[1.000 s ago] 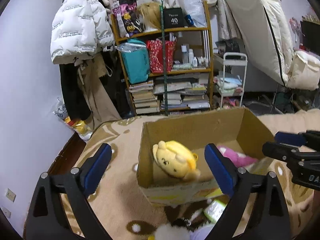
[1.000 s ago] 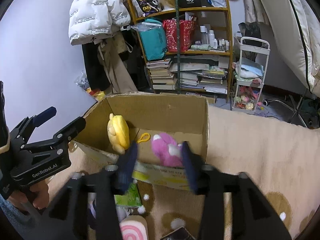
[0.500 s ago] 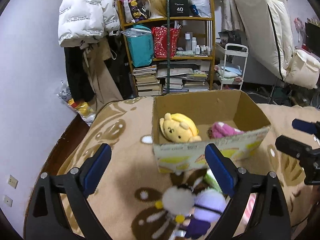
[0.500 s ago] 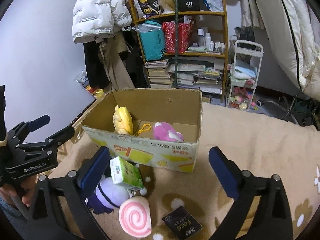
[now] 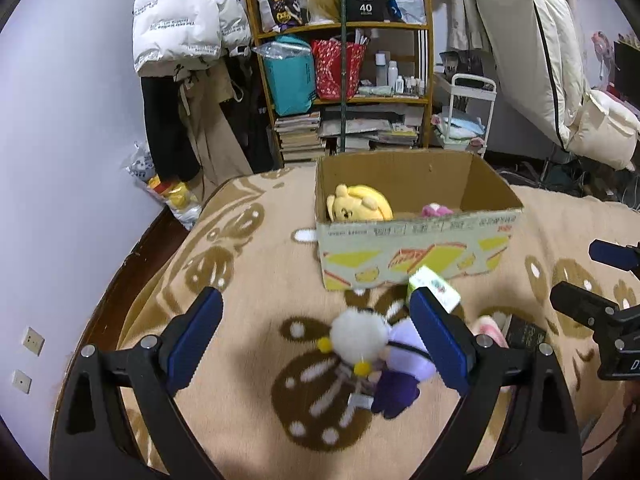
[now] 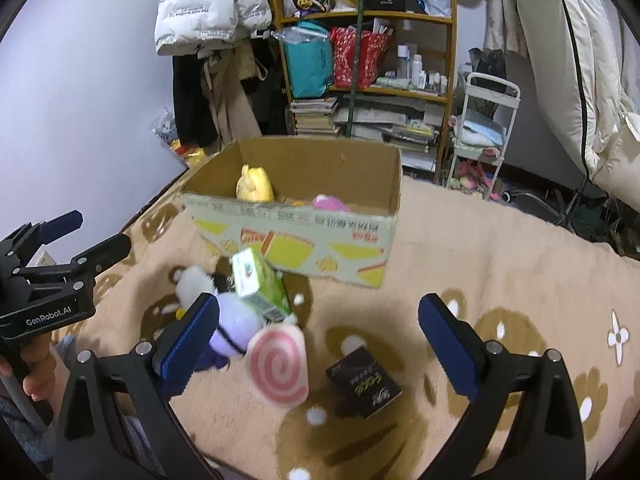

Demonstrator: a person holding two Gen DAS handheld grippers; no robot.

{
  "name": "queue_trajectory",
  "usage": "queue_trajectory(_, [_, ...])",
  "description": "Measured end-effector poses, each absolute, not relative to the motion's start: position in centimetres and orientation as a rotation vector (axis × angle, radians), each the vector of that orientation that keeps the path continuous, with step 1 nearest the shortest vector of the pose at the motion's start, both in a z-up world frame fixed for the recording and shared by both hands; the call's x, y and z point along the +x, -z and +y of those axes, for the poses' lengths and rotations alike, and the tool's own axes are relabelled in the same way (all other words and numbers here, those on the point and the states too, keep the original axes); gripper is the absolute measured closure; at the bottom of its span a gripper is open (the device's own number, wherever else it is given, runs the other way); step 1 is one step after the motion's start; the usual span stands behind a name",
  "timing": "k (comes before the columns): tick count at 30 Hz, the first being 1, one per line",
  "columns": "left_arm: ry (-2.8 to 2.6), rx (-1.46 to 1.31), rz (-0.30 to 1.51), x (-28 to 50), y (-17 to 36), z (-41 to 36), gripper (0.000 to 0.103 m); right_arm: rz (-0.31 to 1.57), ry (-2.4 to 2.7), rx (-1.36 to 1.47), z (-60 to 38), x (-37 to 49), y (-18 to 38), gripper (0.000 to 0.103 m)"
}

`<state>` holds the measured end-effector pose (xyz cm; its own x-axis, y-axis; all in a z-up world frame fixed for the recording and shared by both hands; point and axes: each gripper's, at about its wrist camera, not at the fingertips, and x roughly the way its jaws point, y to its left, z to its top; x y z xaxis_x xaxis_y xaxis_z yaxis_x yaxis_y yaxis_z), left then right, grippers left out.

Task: Organize soft objects
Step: 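Move both open grippers back down to the remaining toys beside the box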

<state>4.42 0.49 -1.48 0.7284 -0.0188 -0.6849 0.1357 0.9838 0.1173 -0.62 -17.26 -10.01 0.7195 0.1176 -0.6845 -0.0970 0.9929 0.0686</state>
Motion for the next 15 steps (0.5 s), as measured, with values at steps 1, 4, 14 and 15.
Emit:
queue_trajectory(1, [0.084, 0.163, 0.759, 4.3, 1.6, 0.6, 0.010, 0.762, -0.120, 0.030, -17.2, -0.8, 10.1, 0.000])
queue_trajectory(4, [0.073, 0.171, 0.783, 4.0, 2.1, 0.7, 0.010, 0.775, -0.122, 0.036, -17.1, -1.0, 10.4, 0.000])
queue_trajectory(14, [0.072, 0.131, 0.855, 5.4, 3.6, 1.3, 0.010, 0.802, -0.134, 0.059, -16.7, -0.2, 11.3, 0.000])
queue_trajectory(15, [0.069, 0.130, 0.858, 5.5, 3.7, 1.3, 0.010, 0.805, -0.134, 0.060, -16.7, -0.1, 11.4, 0.000])
